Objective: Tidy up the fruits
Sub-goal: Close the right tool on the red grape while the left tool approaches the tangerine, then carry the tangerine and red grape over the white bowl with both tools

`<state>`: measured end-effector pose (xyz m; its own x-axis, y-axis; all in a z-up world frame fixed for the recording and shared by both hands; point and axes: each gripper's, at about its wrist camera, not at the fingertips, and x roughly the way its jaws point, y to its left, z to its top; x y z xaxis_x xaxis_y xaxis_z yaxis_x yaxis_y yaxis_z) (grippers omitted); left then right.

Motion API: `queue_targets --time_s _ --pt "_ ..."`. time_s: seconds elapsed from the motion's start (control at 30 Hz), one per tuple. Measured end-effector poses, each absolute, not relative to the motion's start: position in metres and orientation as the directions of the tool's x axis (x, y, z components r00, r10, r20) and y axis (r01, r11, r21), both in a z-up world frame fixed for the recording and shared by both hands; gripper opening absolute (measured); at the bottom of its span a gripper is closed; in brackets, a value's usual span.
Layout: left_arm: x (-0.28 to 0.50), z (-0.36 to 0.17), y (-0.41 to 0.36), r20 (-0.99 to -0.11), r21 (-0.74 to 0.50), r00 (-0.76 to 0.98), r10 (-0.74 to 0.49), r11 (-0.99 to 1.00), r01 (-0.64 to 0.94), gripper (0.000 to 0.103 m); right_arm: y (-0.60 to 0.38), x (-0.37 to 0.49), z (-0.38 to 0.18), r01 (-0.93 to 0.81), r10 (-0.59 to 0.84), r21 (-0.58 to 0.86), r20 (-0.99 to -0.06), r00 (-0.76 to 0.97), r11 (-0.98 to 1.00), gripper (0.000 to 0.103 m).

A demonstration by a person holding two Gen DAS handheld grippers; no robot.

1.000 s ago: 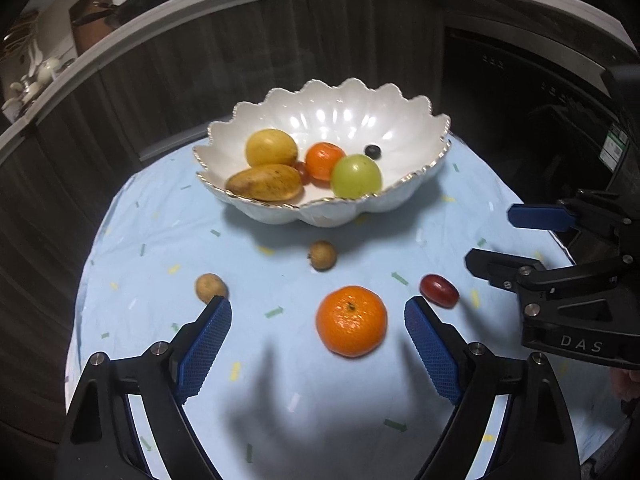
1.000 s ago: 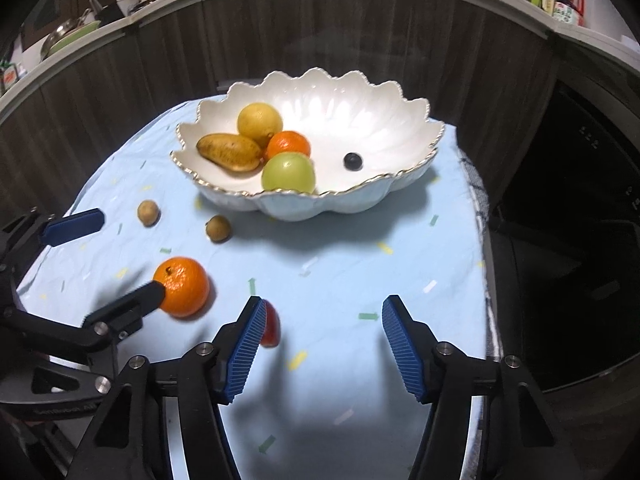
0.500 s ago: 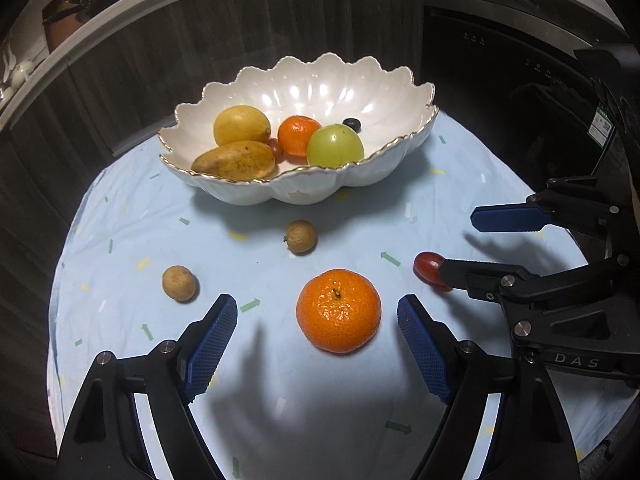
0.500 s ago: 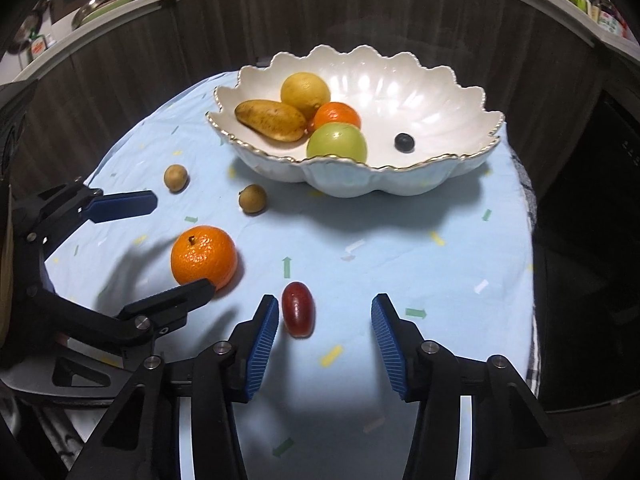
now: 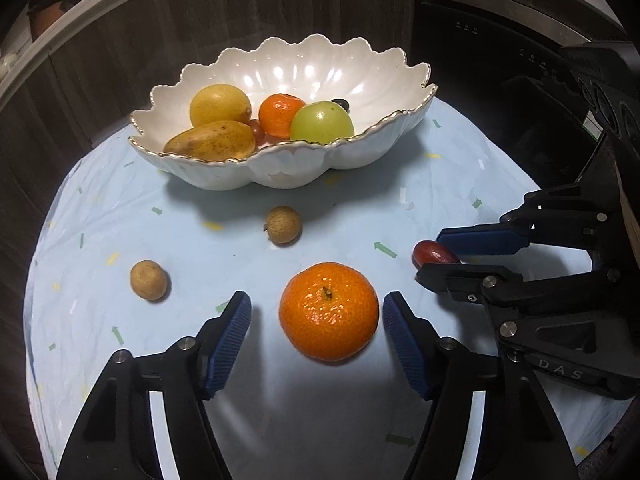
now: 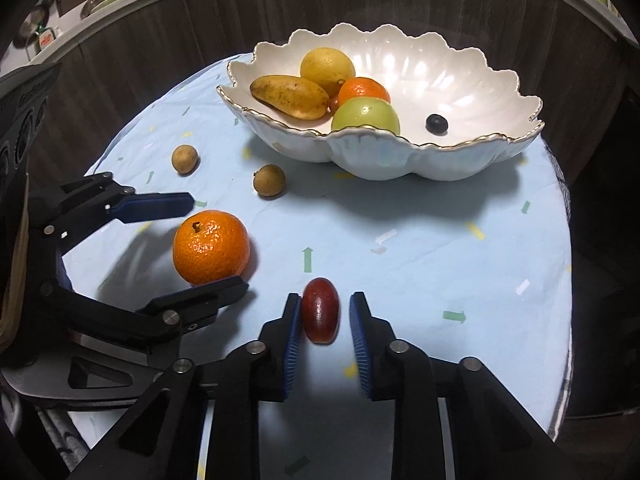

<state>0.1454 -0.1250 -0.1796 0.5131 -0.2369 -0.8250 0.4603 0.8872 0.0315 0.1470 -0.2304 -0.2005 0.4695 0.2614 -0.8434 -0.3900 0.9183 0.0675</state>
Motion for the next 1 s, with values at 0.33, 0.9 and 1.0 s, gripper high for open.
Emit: queue_targets --time_s 0.33,0.9,1.0 --pt "0.144 -0.178 -0.128 -0.822 0.035 0.517 -0.238 0.886 0.463 0.046 -0.228 0.144 -0.200 -0.382 0.267 0.074 -0.835 0.481 0.921 0.019" --pt "0.136 -0.147 -0.119 -0.787 0.044 0.571 -0.232 0.903 0.427 0.046 -0.228 0.127 -0.170 -0.340 0.249 0.065 -0.808 0.534 0.938 0.019" --pt "0.134 -0.138 -0.117 -0.777 0.047 0.586 -0.231 0.907 0.419 0.046 -0.228 0.125 -0.163 -0.332 0.248 0.066 -0.802 0.543 0.941 0.019"
